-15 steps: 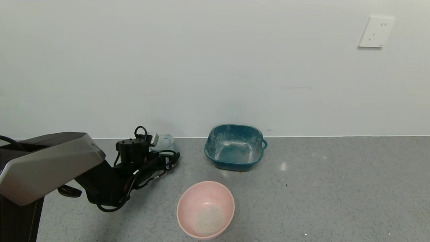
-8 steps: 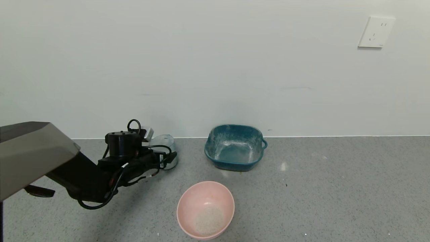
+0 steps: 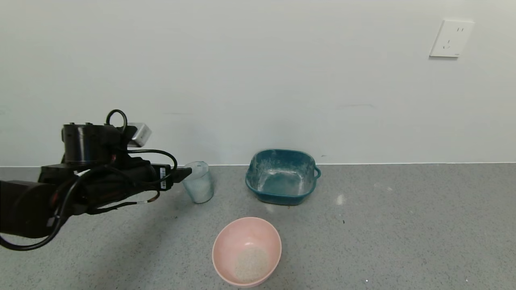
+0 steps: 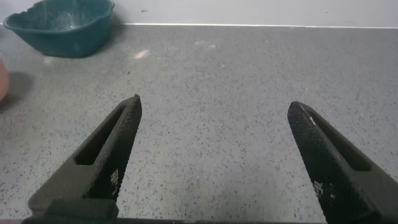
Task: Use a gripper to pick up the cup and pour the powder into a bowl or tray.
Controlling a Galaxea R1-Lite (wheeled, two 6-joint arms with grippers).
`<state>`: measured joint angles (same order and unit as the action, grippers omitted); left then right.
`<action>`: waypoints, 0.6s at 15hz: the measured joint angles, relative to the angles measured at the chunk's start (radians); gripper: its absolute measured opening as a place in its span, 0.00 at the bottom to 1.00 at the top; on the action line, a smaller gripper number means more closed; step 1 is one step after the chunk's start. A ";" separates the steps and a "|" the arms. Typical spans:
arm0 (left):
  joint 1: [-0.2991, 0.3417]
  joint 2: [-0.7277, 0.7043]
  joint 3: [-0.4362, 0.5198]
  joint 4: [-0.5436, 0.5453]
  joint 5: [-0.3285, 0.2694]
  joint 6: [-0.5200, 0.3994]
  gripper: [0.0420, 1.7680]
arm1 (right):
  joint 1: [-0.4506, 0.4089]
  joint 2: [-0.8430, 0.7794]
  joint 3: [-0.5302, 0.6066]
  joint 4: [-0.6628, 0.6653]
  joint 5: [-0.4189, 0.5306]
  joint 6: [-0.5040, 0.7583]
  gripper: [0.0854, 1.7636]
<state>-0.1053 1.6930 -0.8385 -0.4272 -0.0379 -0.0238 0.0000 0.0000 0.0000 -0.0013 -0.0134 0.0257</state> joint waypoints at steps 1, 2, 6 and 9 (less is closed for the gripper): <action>0.001 -0.055 0.001 0.044 0.004 0.001 0.96 | 0.000 0.000 0.000 0.000 0.000 0.000 0.97; 0.002 -0.108 0.001 0.082 0.013 0.002 0.96 | 0.000 0.000 0.000 0.000 0.000 0.000 0.97; 0.007 -0.310 0.023 0.171 0.040 -0.001 0.96 | 0.000 0.000 0.000 0.000 0.000 0.000 0.97; 0.008 -0.453 0.074 0.185 0.042 0.000 0.96 | 0.000 0.000 0.000 0.000 0.000 0.000 0.97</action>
<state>-0.0977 1.2398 -0.7643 -0.2423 0.0043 -0.0234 0.0000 0.0000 0.0000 -0.0013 -0.0134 0.0260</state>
